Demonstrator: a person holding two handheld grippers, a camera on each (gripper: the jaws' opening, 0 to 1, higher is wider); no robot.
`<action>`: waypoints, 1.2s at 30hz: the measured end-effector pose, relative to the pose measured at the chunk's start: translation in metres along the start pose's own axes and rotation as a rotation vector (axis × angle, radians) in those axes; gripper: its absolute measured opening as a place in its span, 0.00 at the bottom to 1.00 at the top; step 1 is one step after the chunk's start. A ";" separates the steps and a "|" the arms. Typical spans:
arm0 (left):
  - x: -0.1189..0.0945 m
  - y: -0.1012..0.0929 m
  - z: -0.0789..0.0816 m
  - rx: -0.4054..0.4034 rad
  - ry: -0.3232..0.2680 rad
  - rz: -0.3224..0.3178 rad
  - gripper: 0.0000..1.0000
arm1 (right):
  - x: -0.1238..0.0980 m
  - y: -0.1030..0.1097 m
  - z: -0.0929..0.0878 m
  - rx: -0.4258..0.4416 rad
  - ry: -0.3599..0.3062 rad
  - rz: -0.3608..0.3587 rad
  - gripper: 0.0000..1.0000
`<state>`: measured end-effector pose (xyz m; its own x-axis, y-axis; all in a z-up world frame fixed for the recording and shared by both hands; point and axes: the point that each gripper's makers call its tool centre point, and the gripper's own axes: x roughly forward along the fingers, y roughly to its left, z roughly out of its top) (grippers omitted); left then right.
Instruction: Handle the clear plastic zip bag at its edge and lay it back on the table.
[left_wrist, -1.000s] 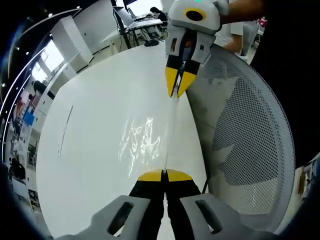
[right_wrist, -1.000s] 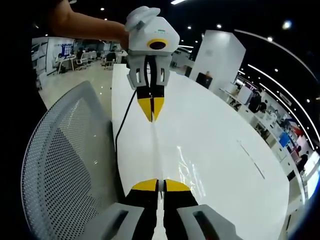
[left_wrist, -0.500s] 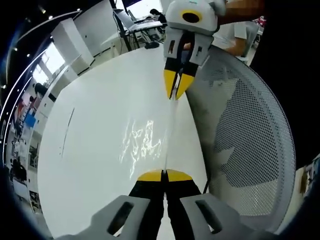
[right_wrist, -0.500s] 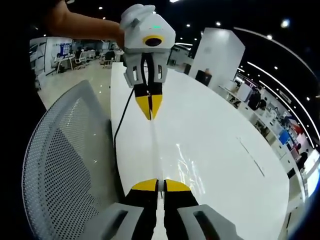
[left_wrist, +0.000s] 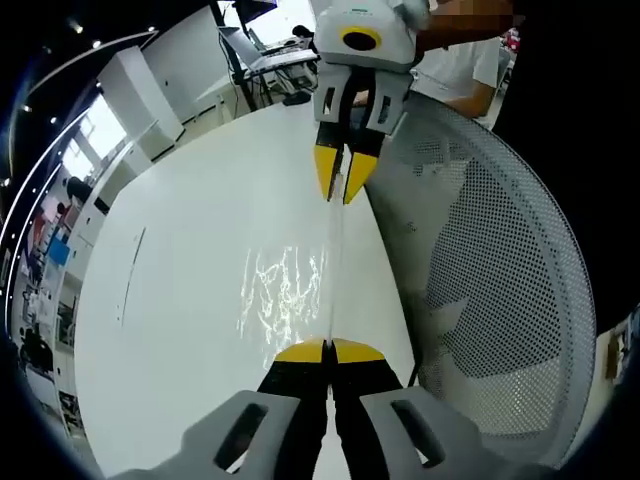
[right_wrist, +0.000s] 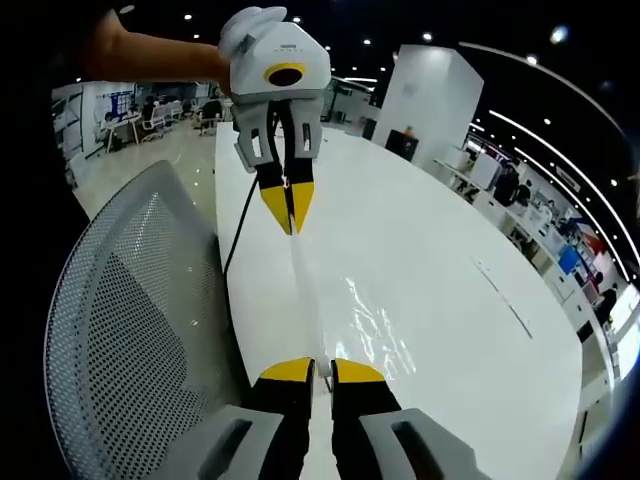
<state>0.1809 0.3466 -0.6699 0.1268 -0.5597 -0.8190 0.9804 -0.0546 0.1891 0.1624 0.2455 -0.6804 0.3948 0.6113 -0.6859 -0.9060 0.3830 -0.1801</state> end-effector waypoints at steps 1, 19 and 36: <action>0.000 -0.001 0.001 0.003 -0.004 -0.001 0.00 | 0.000 -0.001 0.000 0.001 -0.001 -0.001 0.06; 0.004 0.000 0.004 0.031 -0.008 0.000 0.00 | -0.014 -0.010 0.027 0.022 -0.059 0.031 0.17; 0.002 0.000 0.008 0.014 -0.021 0.003 0.00 | 0.006 -0.014 0.043 -0.035 -0.050 0.096 0.16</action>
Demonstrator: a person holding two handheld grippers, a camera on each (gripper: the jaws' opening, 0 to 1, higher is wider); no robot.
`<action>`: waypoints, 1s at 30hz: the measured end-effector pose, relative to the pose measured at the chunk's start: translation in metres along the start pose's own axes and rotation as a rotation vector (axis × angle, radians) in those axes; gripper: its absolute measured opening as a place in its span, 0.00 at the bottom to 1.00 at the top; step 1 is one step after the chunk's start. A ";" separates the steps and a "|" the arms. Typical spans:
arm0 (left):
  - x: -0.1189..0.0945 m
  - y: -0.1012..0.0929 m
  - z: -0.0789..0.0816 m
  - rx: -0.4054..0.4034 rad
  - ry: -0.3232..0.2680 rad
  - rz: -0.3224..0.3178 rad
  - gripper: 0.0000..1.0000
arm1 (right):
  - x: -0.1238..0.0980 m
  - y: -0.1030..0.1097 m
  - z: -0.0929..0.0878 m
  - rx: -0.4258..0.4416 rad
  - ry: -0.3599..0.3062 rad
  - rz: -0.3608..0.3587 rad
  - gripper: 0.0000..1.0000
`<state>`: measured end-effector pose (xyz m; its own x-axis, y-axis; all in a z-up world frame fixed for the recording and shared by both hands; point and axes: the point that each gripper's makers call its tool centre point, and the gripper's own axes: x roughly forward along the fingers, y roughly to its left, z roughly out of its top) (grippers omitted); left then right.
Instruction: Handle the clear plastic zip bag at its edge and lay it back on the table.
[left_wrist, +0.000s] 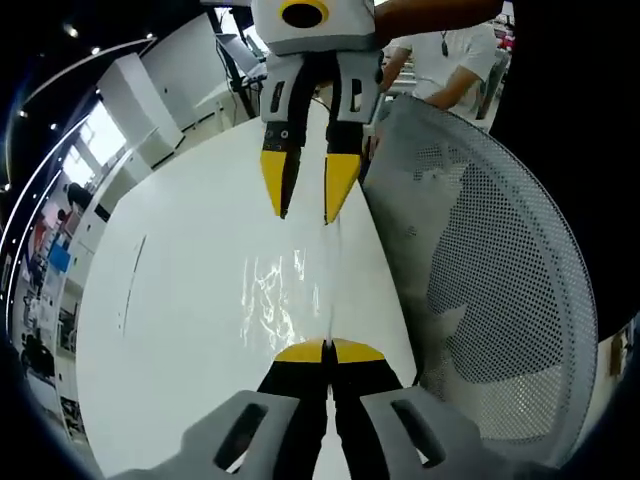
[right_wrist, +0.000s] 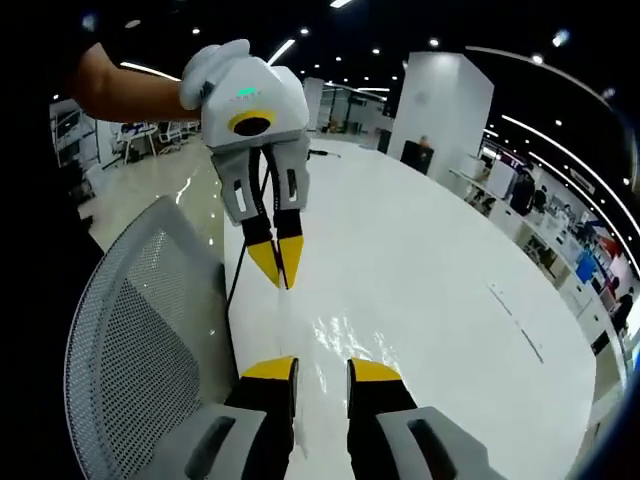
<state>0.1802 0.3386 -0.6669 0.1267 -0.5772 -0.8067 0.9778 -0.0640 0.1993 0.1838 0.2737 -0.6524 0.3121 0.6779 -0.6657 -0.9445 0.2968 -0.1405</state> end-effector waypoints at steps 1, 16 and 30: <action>0.000 0.000 0.000 -0.001 -0.001 0.003 0.00 | 0.002 0.001 0.000 -0.005 0.003 0.003 0.16; 0.002 0.002 0.014 -0.031 -0.046 0.032 0.00 | 0.017 0.014 -0.011 0.016 0.026 0.043 0.07; -0.010 0.010 0.037 -0.101 -0.147 0.062 0.07 | 0.021 0.009 -0.014 0.086 0.027 0.006 0.00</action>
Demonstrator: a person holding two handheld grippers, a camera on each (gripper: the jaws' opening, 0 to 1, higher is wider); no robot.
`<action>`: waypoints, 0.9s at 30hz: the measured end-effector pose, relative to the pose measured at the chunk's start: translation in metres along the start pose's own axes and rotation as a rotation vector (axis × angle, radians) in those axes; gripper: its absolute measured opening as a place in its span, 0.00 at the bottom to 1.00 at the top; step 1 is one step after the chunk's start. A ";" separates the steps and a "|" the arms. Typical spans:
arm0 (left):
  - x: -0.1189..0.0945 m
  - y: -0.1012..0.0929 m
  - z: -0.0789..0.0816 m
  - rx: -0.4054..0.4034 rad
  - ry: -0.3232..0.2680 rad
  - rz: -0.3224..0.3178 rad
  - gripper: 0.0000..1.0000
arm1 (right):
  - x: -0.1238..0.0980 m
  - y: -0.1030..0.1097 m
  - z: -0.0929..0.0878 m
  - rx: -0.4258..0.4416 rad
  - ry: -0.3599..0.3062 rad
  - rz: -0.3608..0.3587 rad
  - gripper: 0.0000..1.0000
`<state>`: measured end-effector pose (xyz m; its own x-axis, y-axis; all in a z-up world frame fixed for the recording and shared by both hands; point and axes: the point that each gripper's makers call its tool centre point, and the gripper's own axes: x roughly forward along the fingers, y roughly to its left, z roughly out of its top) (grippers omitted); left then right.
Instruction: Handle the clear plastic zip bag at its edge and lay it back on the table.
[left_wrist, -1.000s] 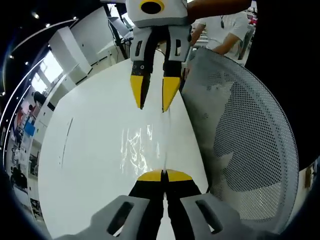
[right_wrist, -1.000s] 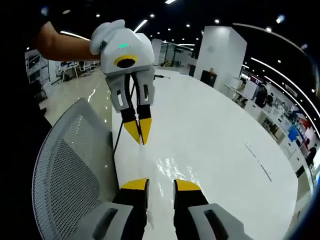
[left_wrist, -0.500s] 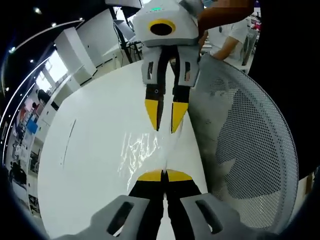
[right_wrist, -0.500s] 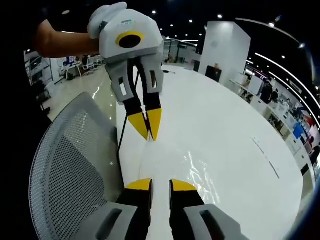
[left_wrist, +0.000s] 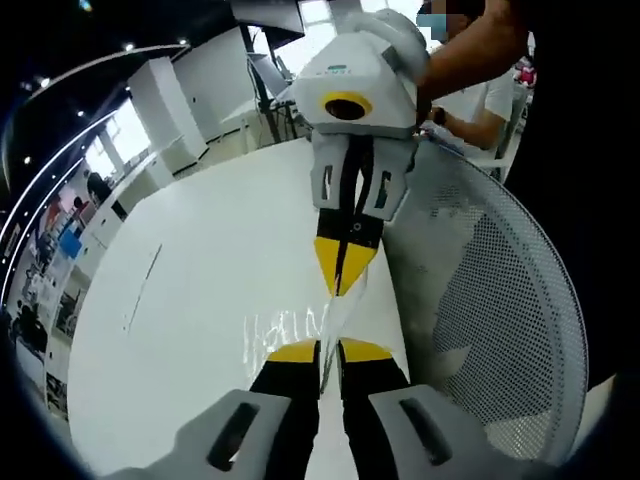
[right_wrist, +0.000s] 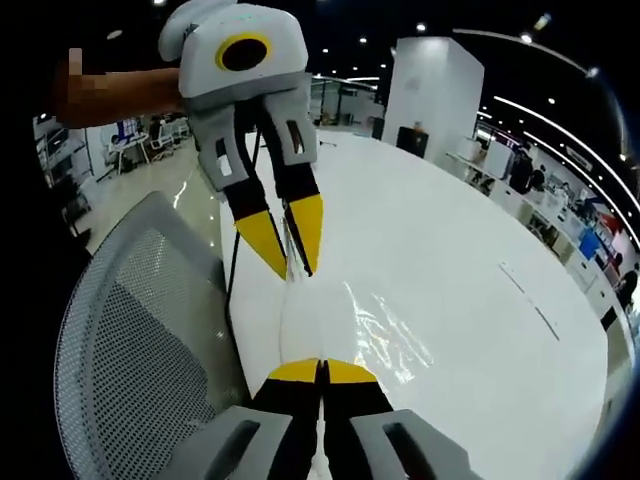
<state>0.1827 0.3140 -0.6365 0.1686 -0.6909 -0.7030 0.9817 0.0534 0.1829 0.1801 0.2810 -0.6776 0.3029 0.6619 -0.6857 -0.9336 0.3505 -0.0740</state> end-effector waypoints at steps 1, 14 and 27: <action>-0.001 0.000 0.002 0.002 -0.008 0.003 0.09 | 0.000 0.000 0.000 0.002 0.000 0.000 0.00; -0.011 0.004 0.011 0.034 -0.037 0.017 0.20 | -0.002 -0.008 0.001 0.047 -0.009 -0.024 0.00; -0.026 0.012 0.041 0.032 -0.125 0.052 0.22 | -0.002 -0.009 0.002 0.061 -0.010 -0.029 0.00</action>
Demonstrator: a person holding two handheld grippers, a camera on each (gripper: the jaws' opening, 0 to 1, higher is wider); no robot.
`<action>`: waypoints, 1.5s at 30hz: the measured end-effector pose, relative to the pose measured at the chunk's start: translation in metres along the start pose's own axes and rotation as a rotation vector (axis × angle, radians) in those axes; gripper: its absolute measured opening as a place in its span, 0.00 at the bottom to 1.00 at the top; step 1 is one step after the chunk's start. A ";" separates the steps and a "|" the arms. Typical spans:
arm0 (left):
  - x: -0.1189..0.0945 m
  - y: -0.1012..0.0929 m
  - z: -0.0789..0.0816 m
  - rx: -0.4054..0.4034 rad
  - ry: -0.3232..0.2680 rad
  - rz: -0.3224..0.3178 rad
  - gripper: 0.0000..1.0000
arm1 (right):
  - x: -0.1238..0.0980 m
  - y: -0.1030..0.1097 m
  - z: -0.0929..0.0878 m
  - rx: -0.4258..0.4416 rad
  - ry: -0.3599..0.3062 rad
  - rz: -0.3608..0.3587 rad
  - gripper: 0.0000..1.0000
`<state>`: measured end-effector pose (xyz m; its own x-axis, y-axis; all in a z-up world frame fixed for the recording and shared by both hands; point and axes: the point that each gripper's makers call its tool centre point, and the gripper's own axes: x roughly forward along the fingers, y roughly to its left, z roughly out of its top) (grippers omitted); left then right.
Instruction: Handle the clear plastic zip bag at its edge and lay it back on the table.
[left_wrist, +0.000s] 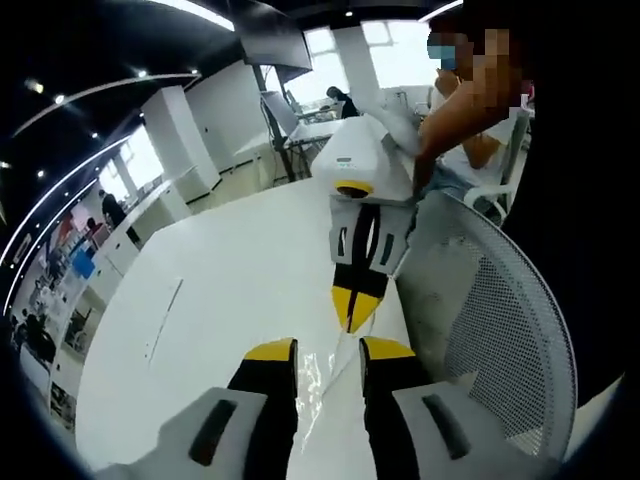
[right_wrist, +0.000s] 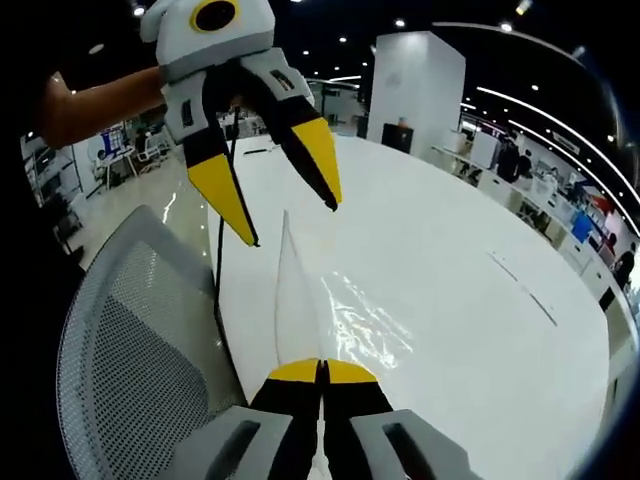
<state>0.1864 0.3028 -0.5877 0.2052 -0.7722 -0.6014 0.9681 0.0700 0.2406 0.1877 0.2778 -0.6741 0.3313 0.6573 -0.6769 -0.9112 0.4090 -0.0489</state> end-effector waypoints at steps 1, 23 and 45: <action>0.000 0.000 0.001 0.005 -0.002 0.002 0.21 | 0.000 0.000 0.000 0.001 0.000 -0.001 0.00; 0.010 -0.009 0.021 0.062 -0.013 -0.014 0.21 | -0.004 0.000 0.007 0.033 -0.013 -0.011 0.00; 0.036 -0.038 -0.002 0.131 0.065 -0.093 0.18 | -0.006 -0.004 0.014 0.070 -0.014 -0.024 0.00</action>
<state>0.1577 0.2737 -0.6203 0.1287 -0.7288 -0.6725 0.9571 -0.0862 0.2765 0.1933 0.2813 -0.6594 0.3568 0.6553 -0.6658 -0.8837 0.4678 -0.0133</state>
